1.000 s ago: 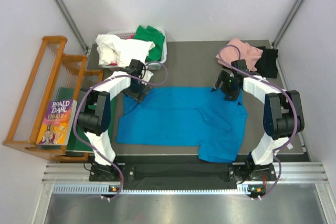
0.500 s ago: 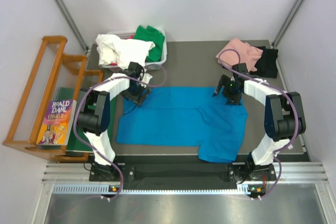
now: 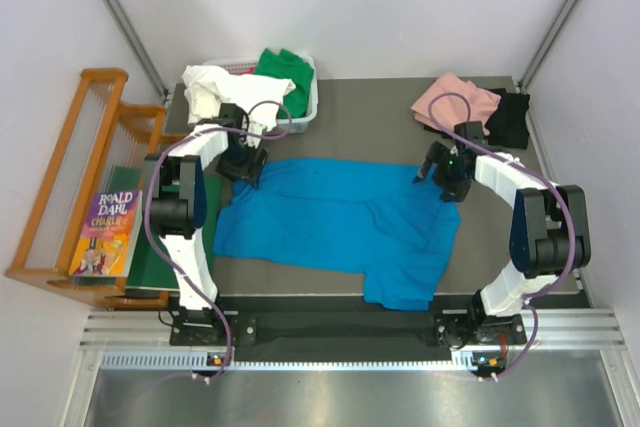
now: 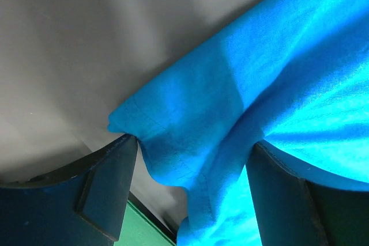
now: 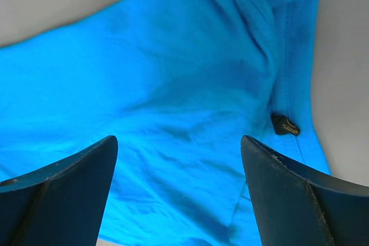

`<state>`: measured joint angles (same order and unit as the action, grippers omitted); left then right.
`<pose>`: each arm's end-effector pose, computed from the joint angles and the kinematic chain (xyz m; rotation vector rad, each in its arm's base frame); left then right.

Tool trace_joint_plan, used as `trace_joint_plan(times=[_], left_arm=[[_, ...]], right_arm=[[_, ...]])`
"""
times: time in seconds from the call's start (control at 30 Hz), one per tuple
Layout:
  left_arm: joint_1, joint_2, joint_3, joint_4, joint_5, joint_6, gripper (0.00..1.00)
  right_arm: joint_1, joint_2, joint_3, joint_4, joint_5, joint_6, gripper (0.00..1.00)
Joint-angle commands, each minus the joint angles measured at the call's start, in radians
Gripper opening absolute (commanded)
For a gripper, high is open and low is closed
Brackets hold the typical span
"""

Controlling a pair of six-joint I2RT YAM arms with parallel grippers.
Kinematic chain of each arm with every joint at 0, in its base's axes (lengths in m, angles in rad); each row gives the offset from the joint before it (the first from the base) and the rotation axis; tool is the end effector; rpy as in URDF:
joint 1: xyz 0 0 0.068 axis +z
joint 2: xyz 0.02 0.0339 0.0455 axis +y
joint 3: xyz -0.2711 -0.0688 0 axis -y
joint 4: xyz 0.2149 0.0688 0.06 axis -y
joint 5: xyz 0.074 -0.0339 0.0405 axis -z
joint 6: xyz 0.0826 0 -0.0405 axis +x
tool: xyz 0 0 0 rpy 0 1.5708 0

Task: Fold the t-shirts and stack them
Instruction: Fold the tshirt

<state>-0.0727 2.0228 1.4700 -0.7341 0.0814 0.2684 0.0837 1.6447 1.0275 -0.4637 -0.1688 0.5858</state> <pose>0.3951 -0.0355 0.1455 0.5001 2.8061 -0.0757 0.3208 0.0408 0.1713 0.6155 2.6298 0.4375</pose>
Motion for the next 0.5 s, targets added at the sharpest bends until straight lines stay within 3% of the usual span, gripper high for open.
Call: trace_joint_plan(times=[0.0,0.47], left_arm=[[0.007,0.005,0.009,0.065,-0.011,-0.001,0.77],[-0.015,-0.304,-0.037,-0.06,0.02,0.044,0.79]], right_arm=[[-0.01,-0.031,-0.004,0.013,-0.003,-0.006,0.88],[-0.012,0.035,-0.046,0.06,0.005,0.019,0.91]])
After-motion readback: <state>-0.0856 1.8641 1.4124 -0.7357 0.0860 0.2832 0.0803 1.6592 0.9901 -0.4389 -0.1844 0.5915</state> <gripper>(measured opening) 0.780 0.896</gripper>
